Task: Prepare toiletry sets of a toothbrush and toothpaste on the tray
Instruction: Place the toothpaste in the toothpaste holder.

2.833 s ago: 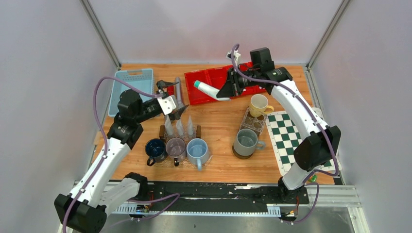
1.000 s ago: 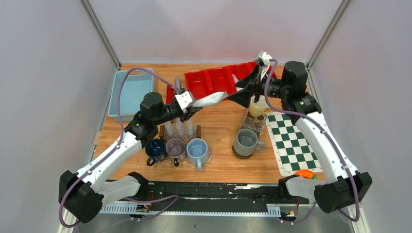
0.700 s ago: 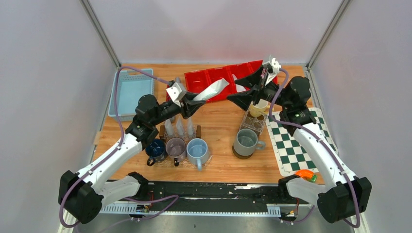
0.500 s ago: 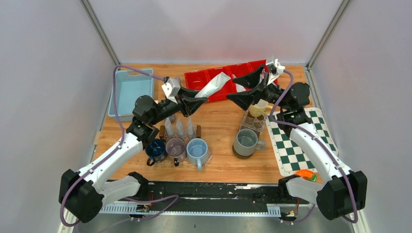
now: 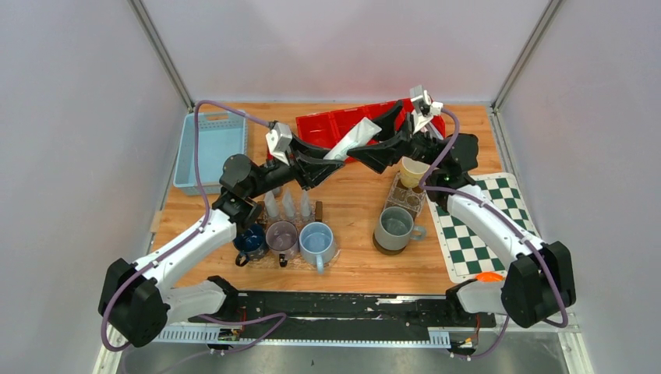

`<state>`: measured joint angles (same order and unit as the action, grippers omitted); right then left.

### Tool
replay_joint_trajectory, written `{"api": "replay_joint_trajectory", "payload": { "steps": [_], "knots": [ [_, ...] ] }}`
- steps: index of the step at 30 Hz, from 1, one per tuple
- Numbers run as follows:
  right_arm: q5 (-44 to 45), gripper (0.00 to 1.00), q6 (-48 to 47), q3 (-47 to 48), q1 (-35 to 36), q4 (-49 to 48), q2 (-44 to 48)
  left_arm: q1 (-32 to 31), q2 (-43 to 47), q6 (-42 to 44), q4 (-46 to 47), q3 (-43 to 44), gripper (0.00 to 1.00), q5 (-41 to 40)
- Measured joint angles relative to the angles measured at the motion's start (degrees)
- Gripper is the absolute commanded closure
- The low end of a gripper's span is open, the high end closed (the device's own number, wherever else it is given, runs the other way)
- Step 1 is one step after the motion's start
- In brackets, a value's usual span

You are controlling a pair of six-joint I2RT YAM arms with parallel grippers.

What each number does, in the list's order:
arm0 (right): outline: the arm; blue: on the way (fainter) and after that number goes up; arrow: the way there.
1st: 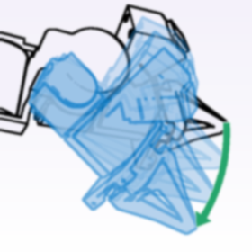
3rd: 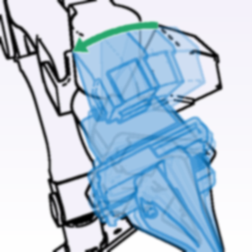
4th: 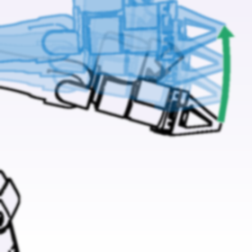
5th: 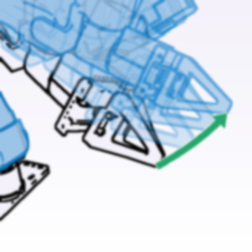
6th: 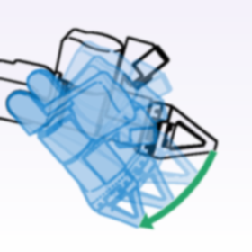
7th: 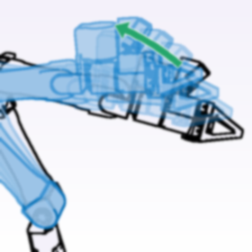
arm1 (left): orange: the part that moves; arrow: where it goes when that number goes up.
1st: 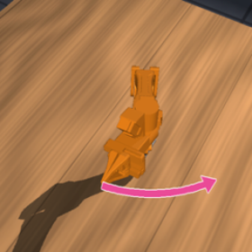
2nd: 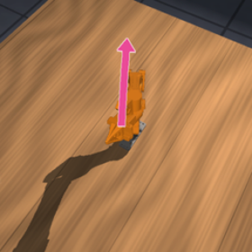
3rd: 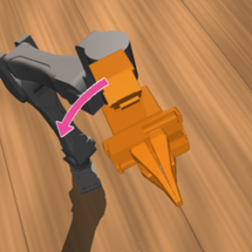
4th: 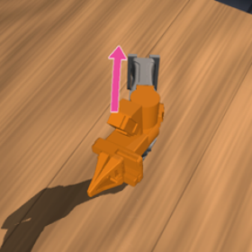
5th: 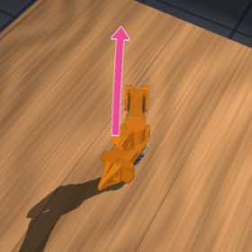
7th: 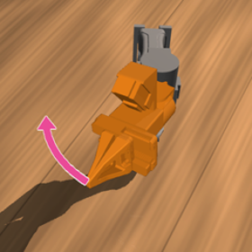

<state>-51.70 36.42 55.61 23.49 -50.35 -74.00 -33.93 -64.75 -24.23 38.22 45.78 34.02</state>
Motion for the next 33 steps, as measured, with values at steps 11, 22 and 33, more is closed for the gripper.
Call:
{"api": "replay_joint_trajectory", "payload": {
  "steps": [11, 22, 33],
  "knots": [
    [-2.19, 0.74, 6.47, 1.88, 0.13, -7.45, -3.65, -0.48, -0.11, -1.05, 1.09, 0.00, 1.00, -0.17],
    [-2.08, 0.49, 7.28, 1.95, 0.09, -7.80, -3.65, -0.50, -0.31, -1.53, 1.75, 0.00, 1.00, 0.31],
    [1.70, 0.44, 6.69, 2.95, -0.35, -7.58, -2.71, -0.59, -0.31, -2.73, 3.04, -0.52, 1.00, 0.68]
  ]
}}
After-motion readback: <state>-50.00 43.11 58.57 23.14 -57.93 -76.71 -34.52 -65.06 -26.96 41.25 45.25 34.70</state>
